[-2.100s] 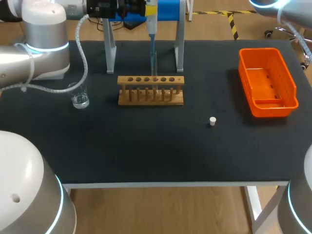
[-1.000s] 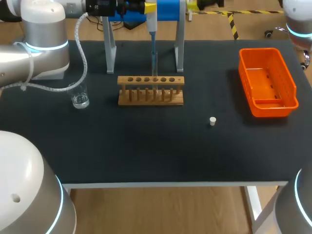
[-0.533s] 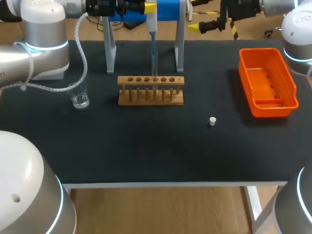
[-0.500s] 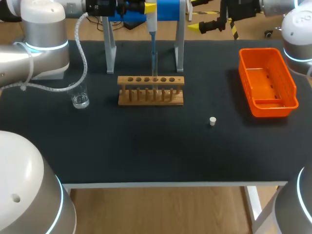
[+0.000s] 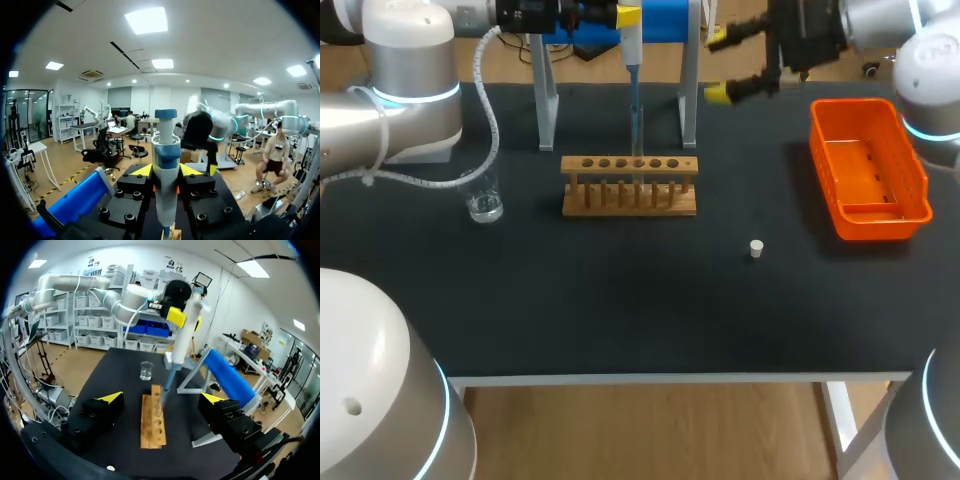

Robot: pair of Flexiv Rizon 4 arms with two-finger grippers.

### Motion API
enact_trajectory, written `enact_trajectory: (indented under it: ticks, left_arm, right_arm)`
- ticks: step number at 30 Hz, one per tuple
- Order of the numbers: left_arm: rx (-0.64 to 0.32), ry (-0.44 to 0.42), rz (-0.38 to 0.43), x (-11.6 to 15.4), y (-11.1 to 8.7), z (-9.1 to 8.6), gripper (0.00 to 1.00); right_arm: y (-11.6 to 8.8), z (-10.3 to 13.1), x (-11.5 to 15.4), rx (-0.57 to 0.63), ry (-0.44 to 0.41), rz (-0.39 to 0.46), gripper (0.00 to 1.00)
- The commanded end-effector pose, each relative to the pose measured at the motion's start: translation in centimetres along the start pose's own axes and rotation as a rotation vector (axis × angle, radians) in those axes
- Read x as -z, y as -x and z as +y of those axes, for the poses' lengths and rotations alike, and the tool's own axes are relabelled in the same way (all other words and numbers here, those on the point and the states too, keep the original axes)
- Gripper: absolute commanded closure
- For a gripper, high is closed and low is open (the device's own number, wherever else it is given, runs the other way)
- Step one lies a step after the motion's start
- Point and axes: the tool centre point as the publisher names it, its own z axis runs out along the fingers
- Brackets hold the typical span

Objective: Invert the test tube, pick up the pipette, mount the tip to pipette, aspirate from beaker and dispense into the tube, eject the tip, return the pipette, and cap with the stopper.

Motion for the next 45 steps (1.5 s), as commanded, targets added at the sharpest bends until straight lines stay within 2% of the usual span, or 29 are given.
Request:
enact_trajectory:
  ticks: [1,6,23,29,45]
  left_arm:
    - [0.0,0.002,0.002,0.0,0.0,-0.1,1.0]
    - [0.0,0.002,0.002,0.0,0.0,-0.1,1.0]
    - [0.0,0.002,0.002,0.0,0.0,-0.1,1.0]
    - [0.0,0.002,0.002,0.0,0.0,-0.1,1.0]
    - [0.0,0.002,0.002,0.0,0.0,-0.1,1.0]
  right_arm:
    - [-1.9,-2.5,-1.5,-0.002,0.002,0.003,0.0]
    - [-2.6,-3.8,-3.3,0.035,0.006,0.033,0.0]
    - [-2.7,-5.7,-10.1,-0.012,0.076,0.049,0.0]
    - [-2.5,-6.8,-12.2,-0.026,0.075,0.049,0.0]
    - [-2.3,-7.8,-13.8,-0.067,0.041,0.002,0.0]
